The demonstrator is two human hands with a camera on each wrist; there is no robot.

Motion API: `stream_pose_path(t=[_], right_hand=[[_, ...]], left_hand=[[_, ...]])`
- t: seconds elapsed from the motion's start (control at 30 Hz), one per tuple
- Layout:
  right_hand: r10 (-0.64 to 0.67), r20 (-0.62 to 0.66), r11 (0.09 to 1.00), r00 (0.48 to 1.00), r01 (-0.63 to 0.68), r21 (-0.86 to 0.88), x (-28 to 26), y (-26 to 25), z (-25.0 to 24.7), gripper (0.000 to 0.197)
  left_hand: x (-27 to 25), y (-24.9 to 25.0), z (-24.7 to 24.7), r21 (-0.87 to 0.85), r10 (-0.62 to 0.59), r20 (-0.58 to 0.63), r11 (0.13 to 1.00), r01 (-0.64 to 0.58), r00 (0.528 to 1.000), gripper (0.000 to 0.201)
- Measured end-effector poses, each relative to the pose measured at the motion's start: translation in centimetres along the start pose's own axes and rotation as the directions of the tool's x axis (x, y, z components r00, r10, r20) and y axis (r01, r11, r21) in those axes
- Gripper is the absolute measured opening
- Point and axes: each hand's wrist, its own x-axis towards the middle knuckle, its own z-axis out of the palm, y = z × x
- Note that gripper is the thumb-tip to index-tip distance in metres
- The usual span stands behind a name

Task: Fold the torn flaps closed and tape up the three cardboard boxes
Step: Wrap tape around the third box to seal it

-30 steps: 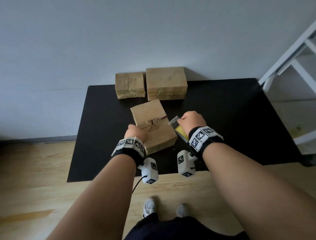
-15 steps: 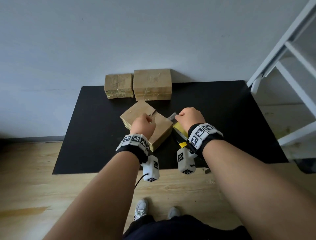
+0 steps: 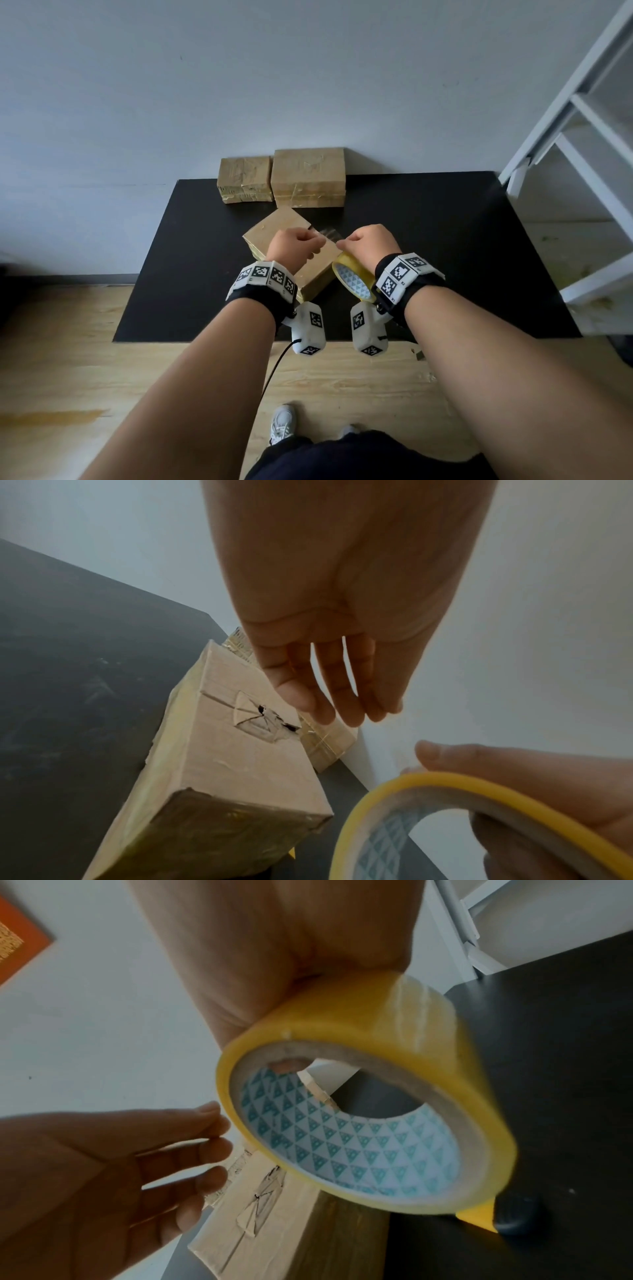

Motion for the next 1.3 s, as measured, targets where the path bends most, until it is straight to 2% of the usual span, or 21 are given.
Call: stream_pose_path(t=[0.2, 0.37, 0.57, 0.8, 0.9, 0.97, 1.03, 1.13, 1.23, 1.3], right_hand=[[0.122, 0.067, 0.987, 0.990, -0.128, 0.101, -0.2, 0.1, 0.1, 0.063], [0.029, 0.164, 0.987, 0.986, -0.054, 0.152, -0.9, -0.4, -0.1, 0.060], [-0.002, 0.179, 0.920, 0.984, -0.068, 0.386, -2.1, -1.5, 0.0, 0.049], [-0.072, 0.191, 0.962, 0.979, 0.017, 0.273, -1.4, -3.3, 1.0, 0.030], [0.022, 0.146, 0.994, 0.989, -0.038, 0.107, -0.6, -2.8, 1.4, 0.043], [0.142, 0.106, 0.990, 0.984, -0.142, -0.009, -0.3, -2.6, 2.0, 0.055], [0.223, 0.087, 0.974, 0.971, -0.220, -0.049, 0.0, -3.1, 2.5, 0.066], [0.227, 0.120, 0.973, 0.967, -0.231, 0.021, 0.5, -4.2, 2.2, 0.070], [0.205, 0.142, 0.938, 0.968, -0.236, 0.254, 0.8, -5.1, 1.8, 0.064], [0.199, 0.149, 0.910, 0.969, -0.239, 0.339, 1.0, -5.5, 1.9, 0.059]], left_hand=[[0.4, 0.0, -0.4, 0.018, -0.049, -0.129, 0.998, 0.052, 0.990, 0.021], [0.8, 0.2, -1.1, 0.055, -0.067, -0.208, 0.995, 0.080, 0.976, 0.022], [1.4, -1.0, -3.1, 0.043, -0.131, -0.331, 0.987, 0.154, 0.934, 0.019], [2.6, -1.7, -5.5, 0.005, -0.187, -0.362, 0.979, 0.202, 0.913, 0.019], [3.6, -1.6, -6.7, -0.003, -0.179, -0.378, 0.981, 0.192, 0.908, 0.020], [4.1, -1.5, -7.1, 0.026, -0.159, -0.356, 0.983, 0.181, 0.921, 0.020], [4.5, -1.5, -7.3, 0.059, -0.163, -0.341, 0.979, 0.194, 0.926, 0.020], [5.2, -2.0, -7.7, 0.102, -0.173, -0.350, 0.970, 0.221, 0.921, 0.022], [6.5, -2.4, -8.7, 0.119, -0.197, -0.366, 0.959, 0.255, 0.910, 0.026], [7.3, -2.5, -9.7, 0.129, -0.216, -0.365, 0.951, 0.280, 0.905, 0.025]])
